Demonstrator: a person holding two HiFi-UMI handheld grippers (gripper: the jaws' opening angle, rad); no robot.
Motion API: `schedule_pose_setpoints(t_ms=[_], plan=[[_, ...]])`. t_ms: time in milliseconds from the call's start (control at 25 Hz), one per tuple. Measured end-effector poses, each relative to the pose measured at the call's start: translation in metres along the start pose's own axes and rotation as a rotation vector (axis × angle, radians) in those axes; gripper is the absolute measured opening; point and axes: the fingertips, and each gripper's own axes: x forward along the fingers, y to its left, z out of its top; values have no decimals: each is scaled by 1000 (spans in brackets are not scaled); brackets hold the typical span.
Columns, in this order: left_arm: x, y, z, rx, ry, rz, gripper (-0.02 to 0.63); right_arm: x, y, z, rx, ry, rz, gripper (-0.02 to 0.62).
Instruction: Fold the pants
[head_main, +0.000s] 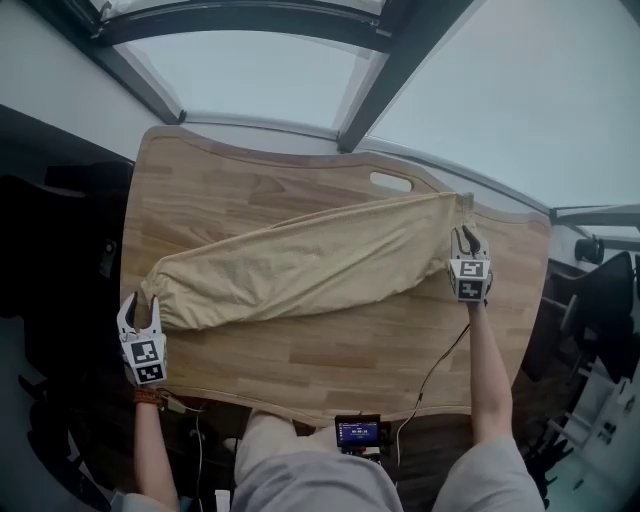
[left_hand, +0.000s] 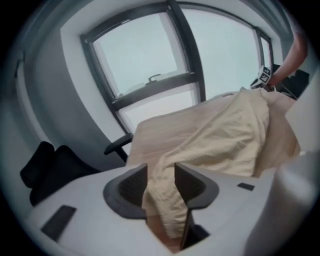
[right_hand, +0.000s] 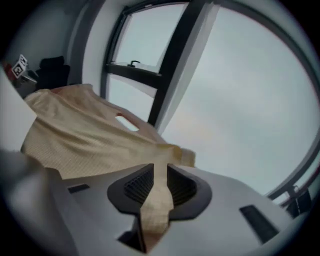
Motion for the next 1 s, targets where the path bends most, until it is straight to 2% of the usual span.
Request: schedule_pose_setpoints(t_ms=[80, 200, 280, 360, 440, 560, 640, 760, 800, 880, 1000], plan=[[2, -45, -16, 21, 50, -41, 163, -1, 29, -33, -64, 35, 61, 83], [18, -72, -51, -56, 152, -20, 140, 0, 41, -56, 6, 61, 76, 43], [27, -76, -67, -81, 167, -32, 128, -3, 40, -61, 18, 76, 80, 41], [28, -77, -72, -17, 136, -82, 115, -18, 45, -80, -16, 121, 111, 40], [24, -77, -79, 82, 145, -154, 115, -43, 50, -111, -9, 163, 153, 40], [22, -72, -89, 135, 190, -267, 117, -93, 64, -161, 94, 204, 210, 46], [22, -70, -86, 156, 204, -307, 117, -125, 79, -191, 149, 239, 250, 48], [14, -62, -58, 172, 134, -260, 120, -164, 98, -226, 216, 300, 301, 54], [8, -64, -43, 156, 94, -239, 120, -174, 97, -228, 236, 276, 293, 59], [-2, -86, -8, 144, 15, -236, 117, -184, 82, -214, 285, 157, 237, 59], [-5, -158, 33, 241, -66, -307, 117, -165, 65, -183, 309, 34, 172, 64]])
